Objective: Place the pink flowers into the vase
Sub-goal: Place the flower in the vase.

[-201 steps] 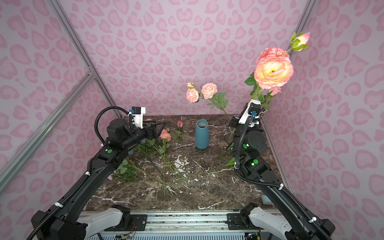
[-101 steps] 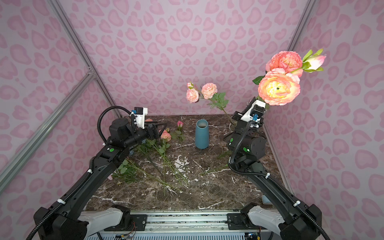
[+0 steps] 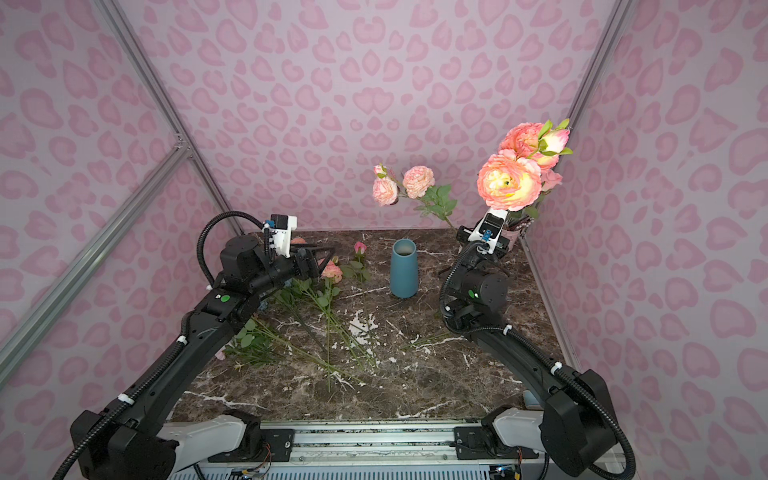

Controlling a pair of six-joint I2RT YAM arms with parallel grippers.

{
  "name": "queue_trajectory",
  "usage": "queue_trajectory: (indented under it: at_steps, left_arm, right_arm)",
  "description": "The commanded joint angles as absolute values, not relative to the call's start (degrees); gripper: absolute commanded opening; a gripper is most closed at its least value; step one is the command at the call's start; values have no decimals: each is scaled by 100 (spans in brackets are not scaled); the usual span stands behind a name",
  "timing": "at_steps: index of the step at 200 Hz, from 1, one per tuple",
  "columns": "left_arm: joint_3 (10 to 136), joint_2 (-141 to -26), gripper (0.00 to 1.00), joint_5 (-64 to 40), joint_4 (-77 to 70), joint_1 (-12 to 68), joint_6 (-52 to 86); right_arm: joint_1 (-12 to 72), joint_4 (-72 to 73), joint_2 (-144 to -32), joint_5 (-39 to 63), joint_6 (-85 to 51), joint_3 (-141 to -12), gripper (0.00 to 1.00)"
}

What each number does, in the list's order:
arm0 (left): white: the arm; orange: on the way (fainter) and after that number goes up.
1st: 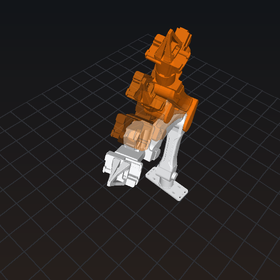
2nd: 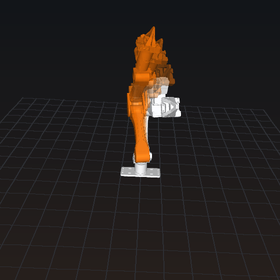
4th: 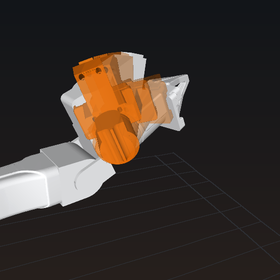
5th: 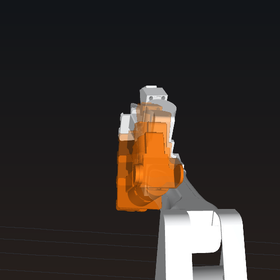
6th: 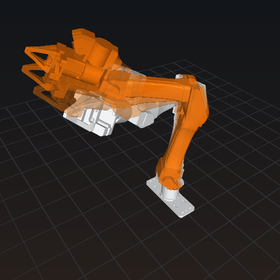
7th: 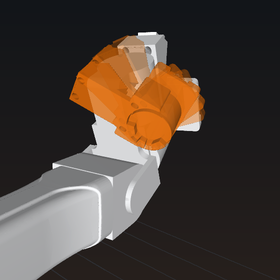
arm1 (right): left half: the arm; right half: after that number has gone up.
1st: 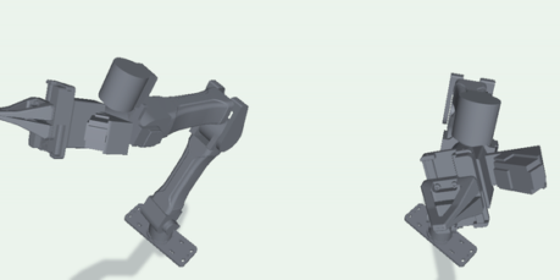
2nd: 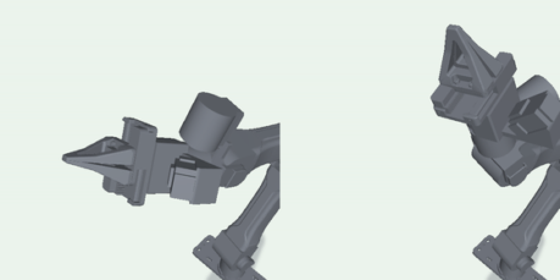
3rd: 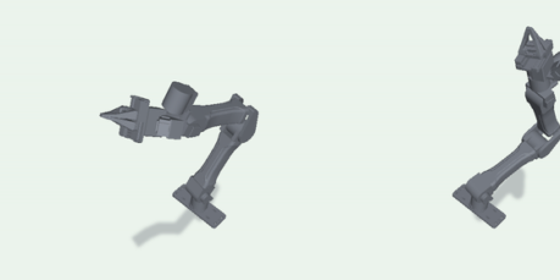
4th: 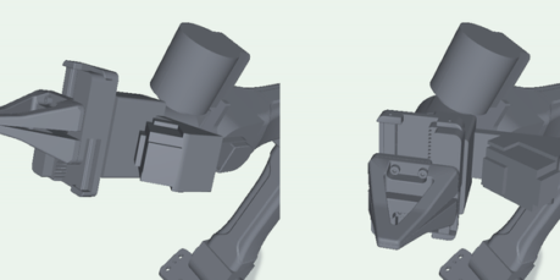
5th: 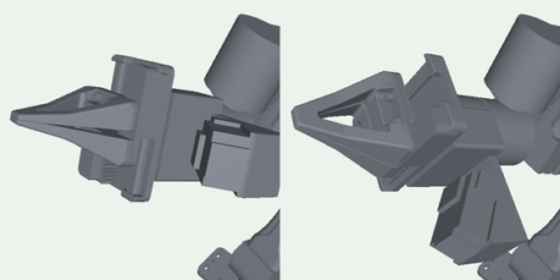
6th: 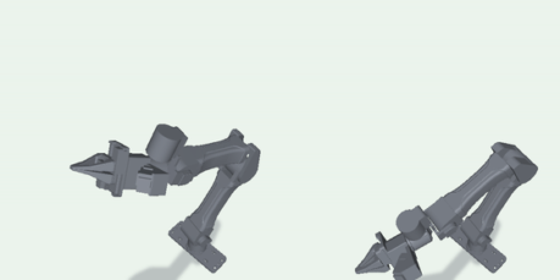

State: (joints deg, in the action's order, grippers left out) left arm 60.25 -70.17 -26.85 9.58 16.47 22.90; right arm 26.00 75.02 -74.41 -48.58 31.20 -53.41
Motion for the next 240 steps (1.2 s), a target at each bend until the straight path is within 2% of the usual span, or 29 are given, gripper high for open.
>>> queue_trajectory:
  at_steps: [1,31,91,163,240]
  left_arm:
    - [6047,-7057,84,-2817,707,1642,2286]
    - [6028,-7058,84,-2874,669,1642,2296]
    - [6090,-7113,84,-2351,937,1636,2259]
    - [6077,-7128,84,-2408,924,1638,2274]
    - [6146,-7248,84,-2297,1090,1640,2285]
  right_arm:
    - [2443,7679,-7585,-4924,2760,-5300,0]
    - [2160,7056,-7778,-4829,2089,-5333,0]
    - [1820,5631,-8226,-4505,1003,-5629,0]
    - [1566,4928,-8841,-4236,309,-5856,0]
    - [1218,3016,-9430,-3671,-667,-6862,1]
